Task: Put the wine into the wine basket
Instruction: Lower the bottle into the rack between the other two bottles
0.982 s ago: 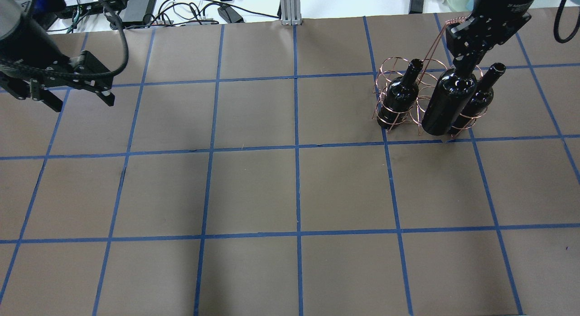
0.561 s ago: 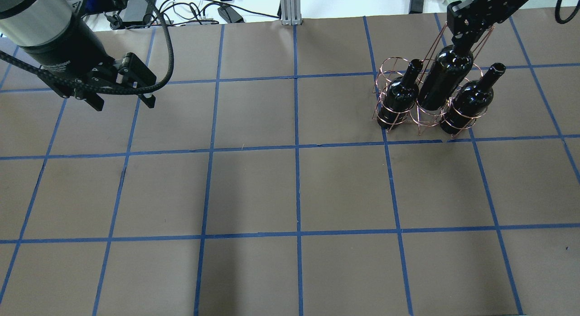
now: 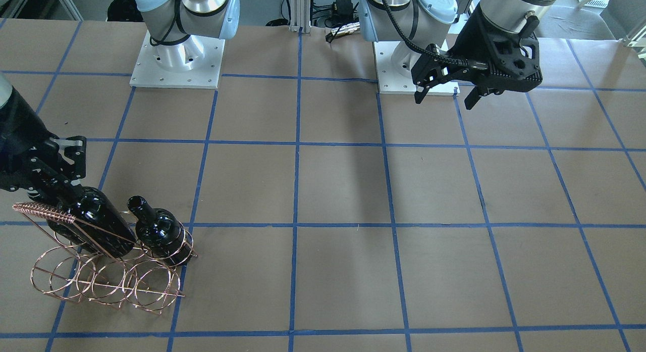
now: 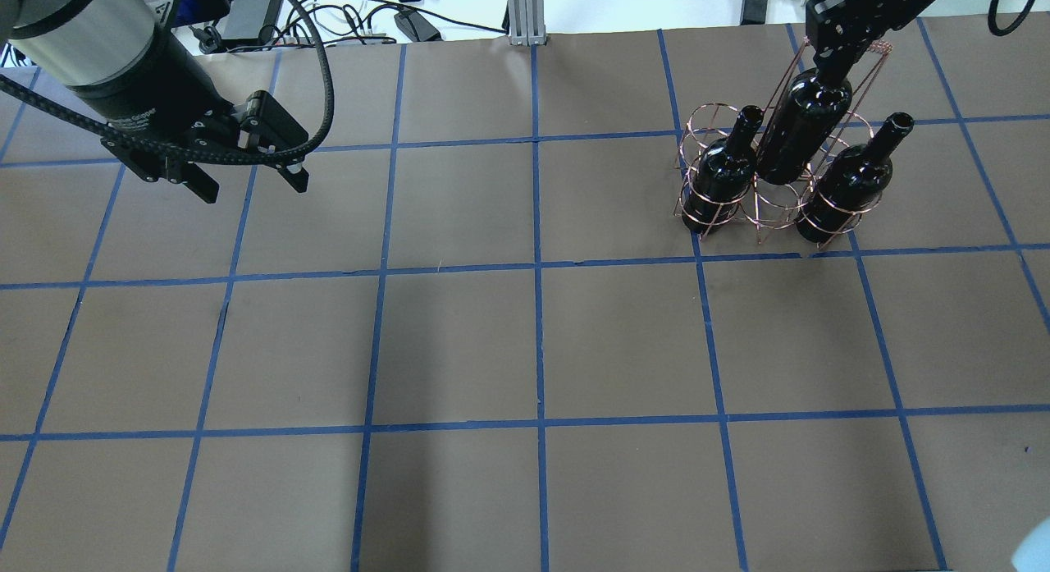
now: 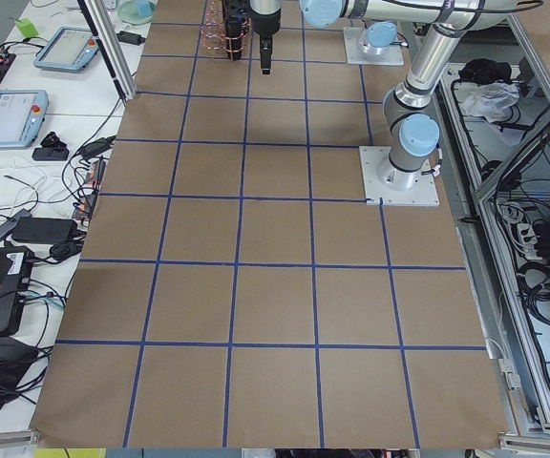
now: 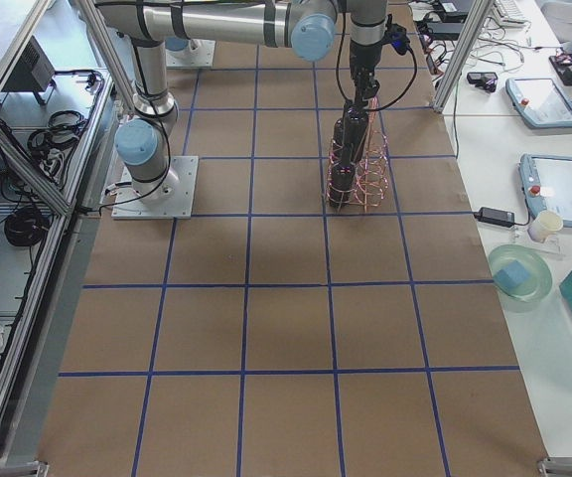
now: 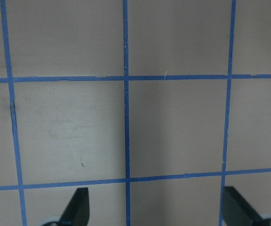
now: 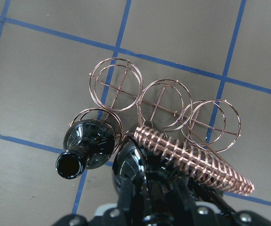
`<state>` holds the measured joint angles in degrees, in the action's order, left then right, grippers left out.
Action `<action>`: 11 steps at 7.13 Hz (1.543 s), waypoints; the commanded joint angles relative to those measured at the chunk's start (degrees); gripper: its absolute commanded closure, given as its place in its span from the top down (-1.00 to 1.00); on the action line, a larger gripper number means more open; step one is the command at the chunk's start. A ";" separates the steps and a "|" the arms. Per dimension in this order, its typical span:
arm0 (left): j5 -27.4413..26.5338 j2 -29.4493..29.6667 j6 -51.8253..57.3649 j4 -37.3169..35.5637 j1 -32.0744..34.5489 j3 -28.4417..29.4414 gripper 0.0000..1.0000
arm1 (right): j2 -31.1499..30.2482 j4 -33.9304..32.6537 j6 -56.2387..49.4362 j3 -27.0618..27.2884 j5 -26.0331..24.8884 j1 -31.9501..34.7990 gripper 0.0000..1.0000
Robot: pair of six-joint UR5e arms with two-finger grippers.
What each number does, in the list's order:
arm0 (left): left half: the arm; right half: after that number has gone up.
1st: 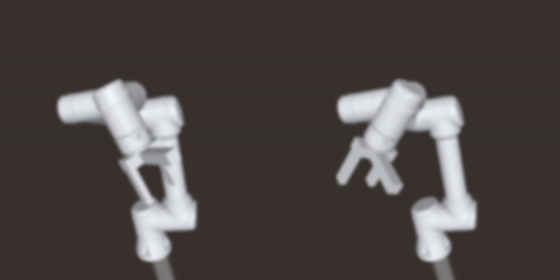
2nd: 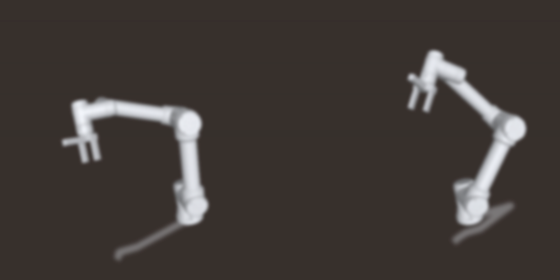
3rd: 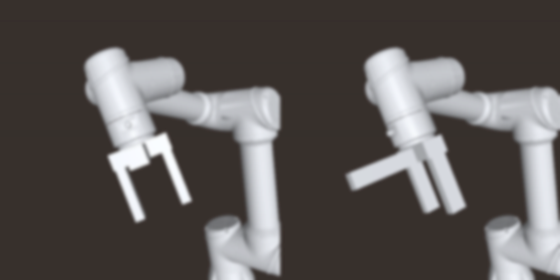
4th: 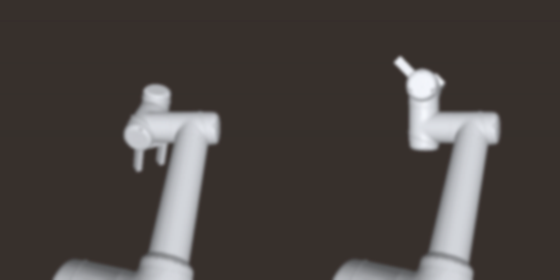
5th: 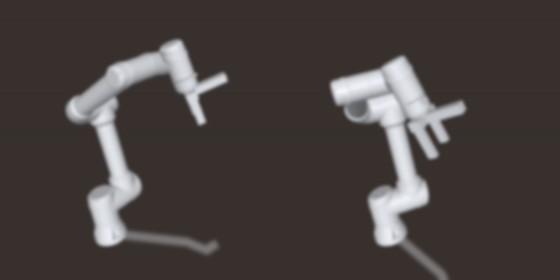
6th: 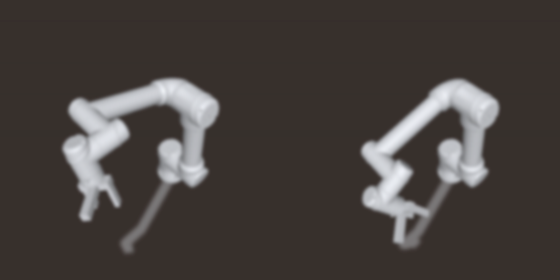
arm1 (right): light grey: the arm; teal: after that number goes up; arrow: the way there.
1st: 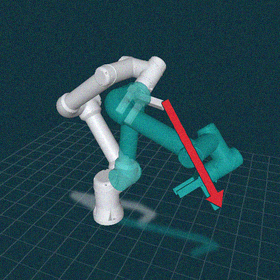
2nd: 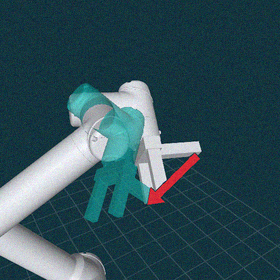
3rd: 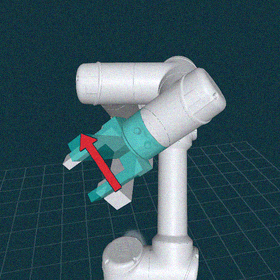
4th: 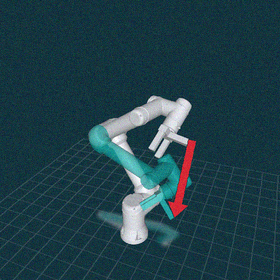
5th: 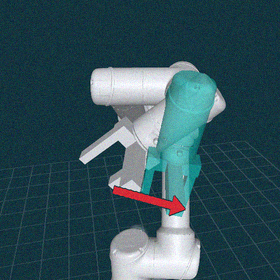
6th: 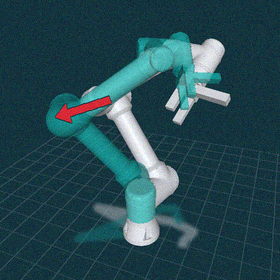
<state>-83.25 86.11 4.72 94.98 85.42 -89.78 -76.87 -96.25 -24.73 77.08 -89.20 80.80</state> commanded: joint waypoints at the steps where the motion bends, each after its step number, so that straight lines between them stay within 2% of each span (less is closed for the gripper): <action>1: 0.10 0.11 1.07 -1.71 0.09 -0.48 1.00 | -0.30 3.24 -0.93 0.52 0.08 -1.34 -0.44; 4: -0.25 0.11 3.99 -1.90 0.09 -0.75 1.00 | -0.56 4.41 -0.93 0.61 -0.01 -1.35 -0.44; 6: -4.35 -0.68 3.63 -1.89 -0.25 -2.06 1.00 | 0.05 4.06 -1.37 0.70 0.08 -1.35 -0.40; 7: -5.07 -0.77 3.72 -1.99 -0.52 -1.90 1.00 | 0.75 3.45 -1.46 1.40 -0.01 -1.35 -0.37; 9: -5.69 -0.33 4.24 -5.84 -0.95 -1.81 1.00 | 2.59 -1.81 -1.46 5.42 -0.01 -1.35 -0.35; 11: -6.22 0.28 4.59 -5.16 -4.20 0.46 1.00 | 2.86 -1.92 -1.55 6.15 -0.09 -1.17 -0.26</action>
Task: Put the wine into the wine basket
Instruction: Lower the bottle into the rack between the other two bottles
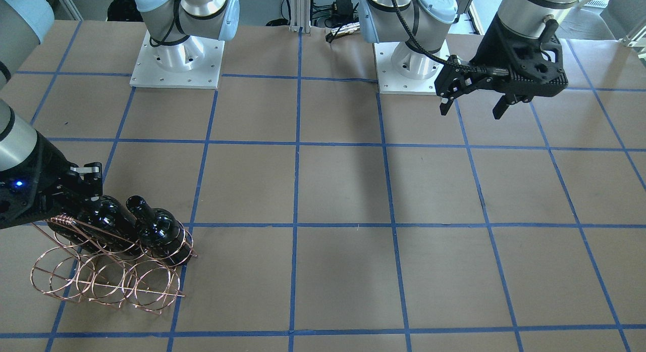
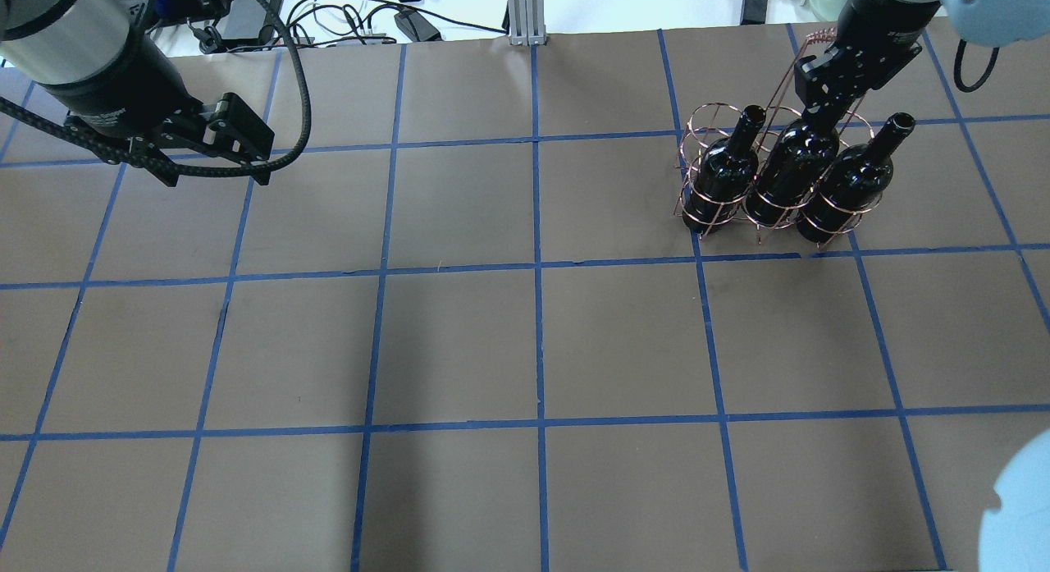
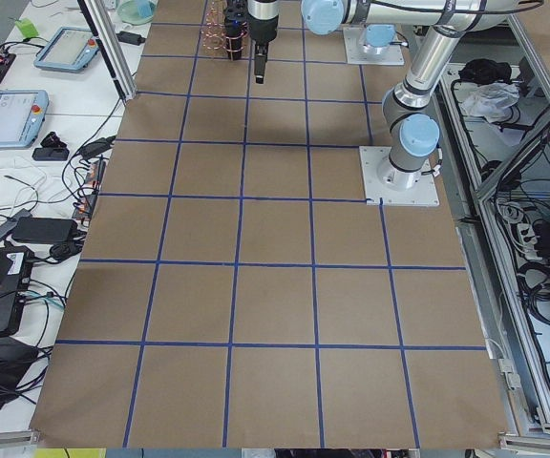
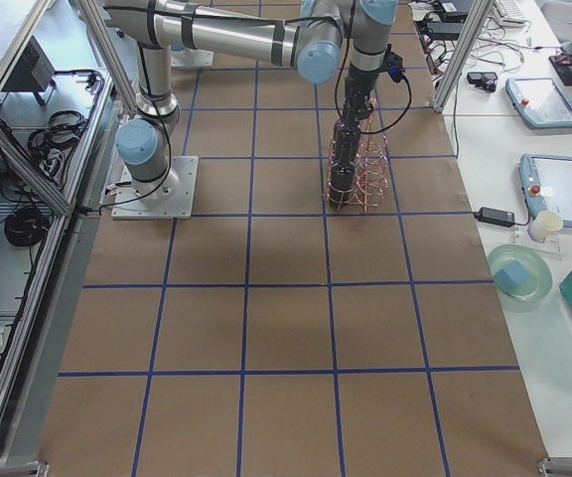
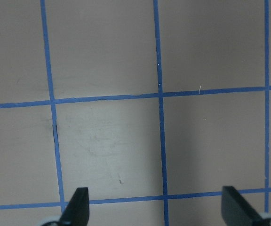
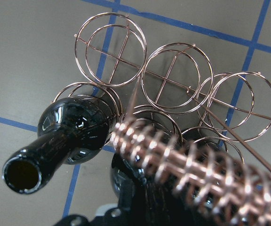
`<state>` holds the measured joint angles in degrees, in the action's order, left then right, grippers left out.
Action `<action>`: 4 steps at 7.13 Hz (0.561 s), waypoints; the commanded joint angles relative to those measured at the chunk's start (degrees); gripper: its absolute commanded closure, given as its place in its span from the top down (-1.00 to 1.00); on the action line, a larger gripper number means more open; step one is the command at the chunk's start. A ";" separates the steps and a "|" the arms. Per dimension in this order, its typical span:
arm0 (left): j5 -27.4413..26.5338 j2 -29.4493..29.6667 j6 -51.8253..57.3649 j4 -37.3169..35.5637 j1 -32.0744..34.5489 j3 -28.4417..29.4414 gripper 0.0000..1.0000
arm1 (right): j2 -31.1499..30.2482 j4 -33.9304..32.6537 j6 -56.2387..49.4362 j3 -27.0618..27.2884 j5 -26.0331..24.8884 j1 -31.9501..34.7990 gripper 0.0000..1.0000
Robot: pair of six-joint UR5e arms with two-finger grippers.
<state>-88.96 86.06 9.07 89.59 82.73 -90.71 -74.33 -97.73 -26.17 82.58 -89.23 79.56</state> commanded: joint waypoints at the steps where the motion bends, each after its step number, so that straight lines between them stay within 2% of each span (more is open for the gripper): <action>1: -0.95 1.55 0.24 2.67 -1.78 4.28 1.00 | 0.23 -0.44 0.07 0.65 -0.07 0.07 0.13; 2: -0.43 2.61 0.33 6.18 -1.70 6.57 1.00 | -0.11 -0.35 0.24 0.65 -0.15 0.07 0.53; 4: -0.95 1.65 0.24 6.30 -1.61 5.10 1.00 | -1.25 -0.18 0.77 0.04 -0.16 0.24 0.60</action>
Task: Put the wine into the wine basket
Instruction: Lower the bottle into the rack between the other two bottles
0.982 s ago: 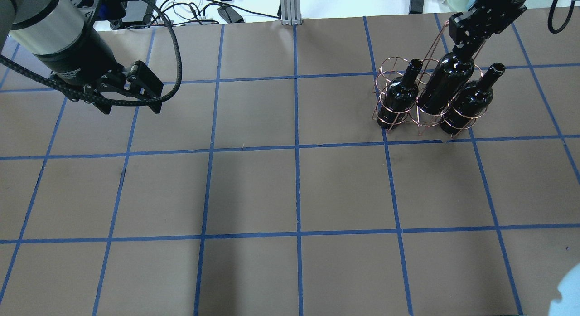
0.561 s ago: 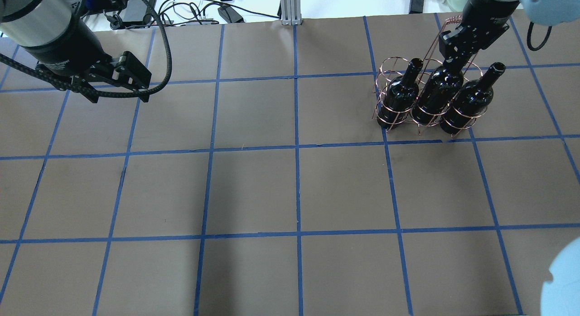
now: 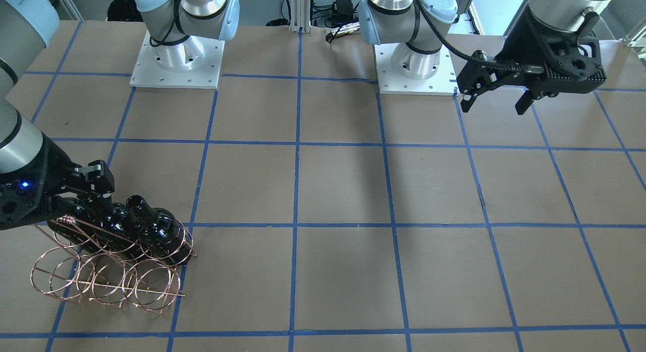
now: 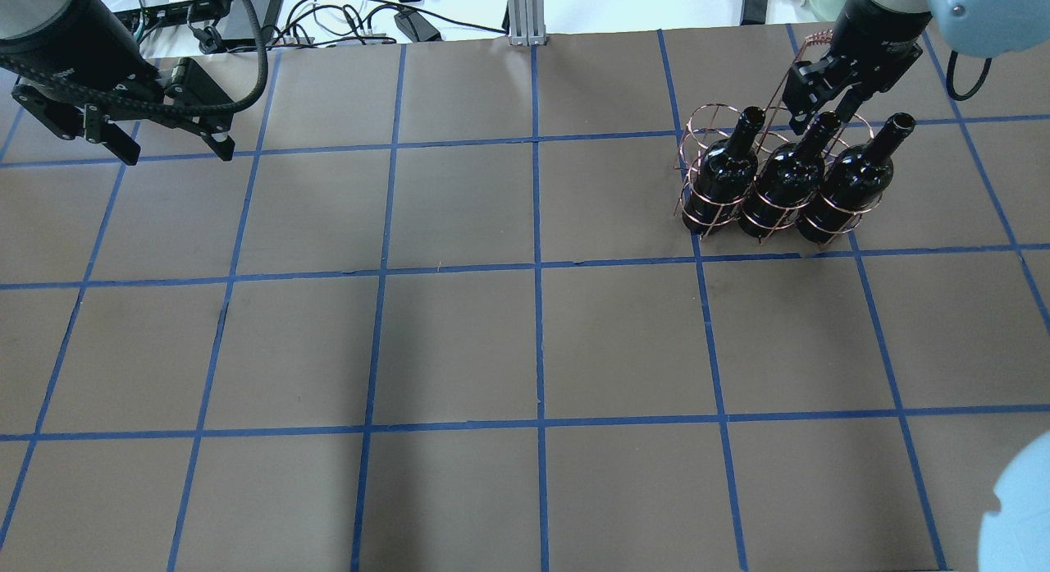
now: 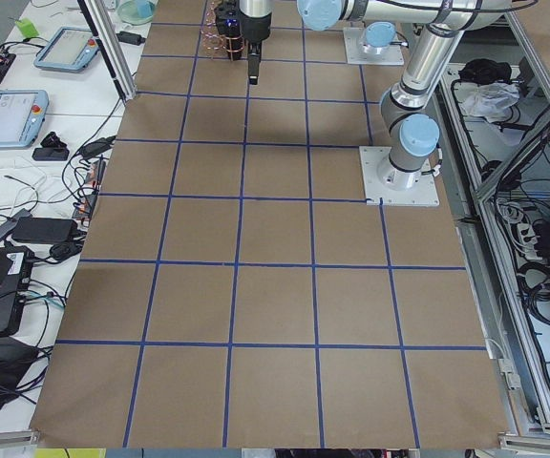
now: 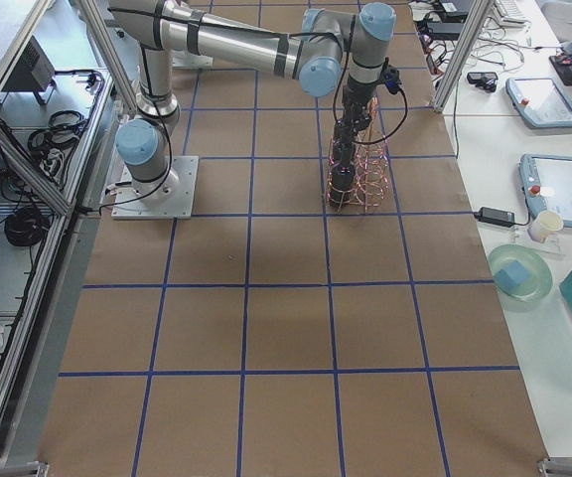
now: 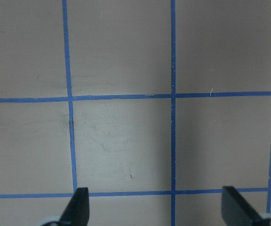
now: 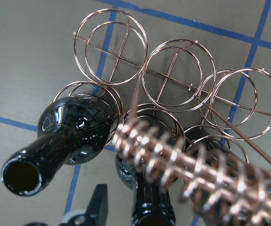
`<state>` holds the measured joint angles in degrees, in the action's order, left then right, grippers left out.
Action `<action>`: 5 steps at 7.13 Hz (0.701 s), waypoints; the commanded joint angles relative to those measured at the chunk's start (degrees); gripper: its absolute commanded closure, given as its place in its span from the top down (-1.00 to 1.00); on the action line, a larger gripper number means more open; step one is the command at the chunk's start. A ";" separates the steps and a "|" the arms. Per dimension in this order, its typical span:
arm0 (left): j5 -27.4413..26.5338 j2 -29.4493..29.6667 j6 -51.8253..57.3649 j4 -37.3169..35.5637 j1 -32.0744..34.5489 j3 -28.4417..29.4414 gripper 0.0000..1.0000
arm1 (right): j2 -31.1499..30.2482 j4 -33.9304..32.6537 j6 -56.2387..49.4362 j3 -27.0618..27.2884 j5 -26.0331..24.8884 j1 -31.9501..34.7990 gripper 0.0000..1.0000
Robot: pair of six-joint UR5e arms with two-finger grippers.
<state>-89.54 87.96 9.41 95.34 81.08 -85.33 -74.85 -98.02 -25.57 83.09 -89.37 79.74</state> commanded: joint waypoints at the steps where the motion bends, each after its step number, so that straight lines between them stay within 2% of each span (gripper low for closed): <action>1: 0.06 0.10 -1.05 0.46 0.13 -0.37 1.00 | -4.21 0.89 0.52 -0.39 -0.19 0.32 0.61; 2: -0.19 0.20 -1.32 0.28 0.39 -0.37 1.00 | -7.64 4.21 0.69 -0.47 -0.71 1.63 0.62; 3: -0.20 0.20 -0.71 0.28 0.57 -0.45 1.00 | -10.11 6.15 1.91 -0.47 -0.54 2.16 1.00; 5: 0.59 0.72 -4.90 -1.02 1.09 -0.37 1.00 | -15.29 12.20 11.45 -0.39 -0.89 6.53 1.00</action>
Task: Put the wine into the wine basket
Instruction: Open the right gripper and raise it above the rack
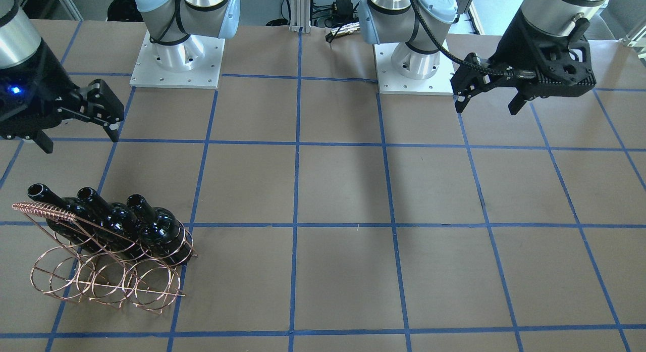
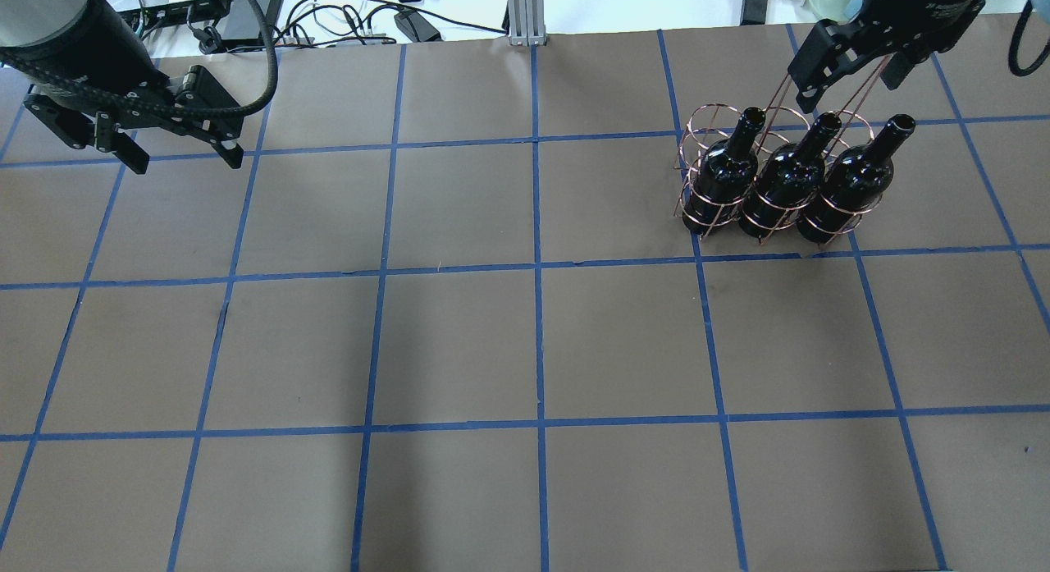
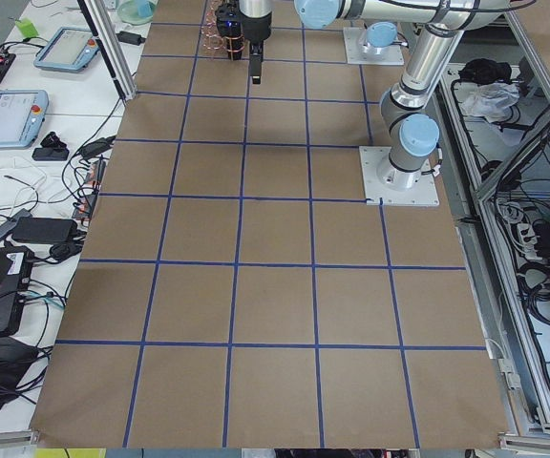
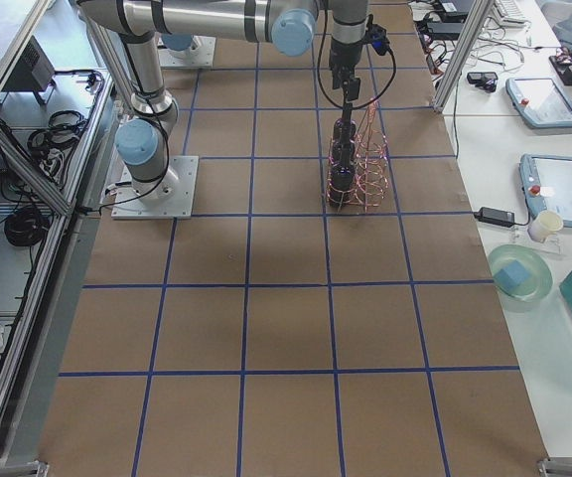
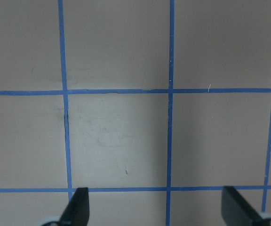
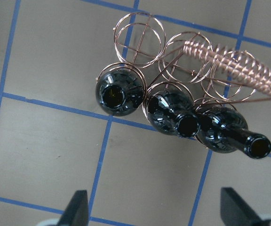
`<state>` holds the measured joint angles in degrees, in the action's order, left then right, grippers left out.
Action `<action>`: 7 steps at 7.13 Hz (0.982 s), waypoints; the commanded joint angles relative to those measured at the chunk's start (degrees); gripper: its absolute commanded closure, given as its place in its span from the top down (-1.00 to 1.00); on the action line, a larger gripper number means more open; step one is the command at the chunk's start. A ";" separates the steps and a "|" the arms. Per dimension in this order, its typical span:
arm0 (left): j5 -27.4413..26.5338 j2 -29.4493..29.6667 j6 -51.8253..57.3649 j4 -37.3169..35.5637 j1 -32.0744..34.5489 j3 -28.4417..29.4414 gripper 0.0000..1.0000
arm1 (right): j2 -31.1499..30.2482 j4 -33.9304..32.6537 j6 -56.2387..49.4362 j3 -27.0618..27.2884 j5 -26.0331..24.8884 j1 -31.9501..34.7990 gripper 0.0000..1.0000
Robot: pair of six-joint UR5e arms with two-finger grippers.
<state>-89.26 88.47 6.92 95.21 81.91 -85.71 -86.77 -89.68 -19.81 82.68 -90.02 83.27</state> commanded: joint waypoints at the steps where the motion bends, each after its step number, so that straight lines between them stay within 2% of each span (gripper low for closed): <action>1: 0.32 0.30 -3.57 -0.90 0.62 0.02 1.00 | -5.59 4.59 10.88 0.11 -0.24 6.43 1.00; 3: -0.03 0.21 -3.76 -0.90 1.32 -0.07 1.00 | -5.87 4.43 18.03 0.46 -1.99 11.28 1.00; 7: -0.30 0.03 -3.67 -0.73 1.32 -0.16 1.00 | -5.52 3.89 19.10 2.31 -1.21 11.30 1.00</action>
<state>-89.60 88.51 3.24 94.36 83.23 -85.81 -92.22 -85.65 -1.44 84.42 -91.43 94.54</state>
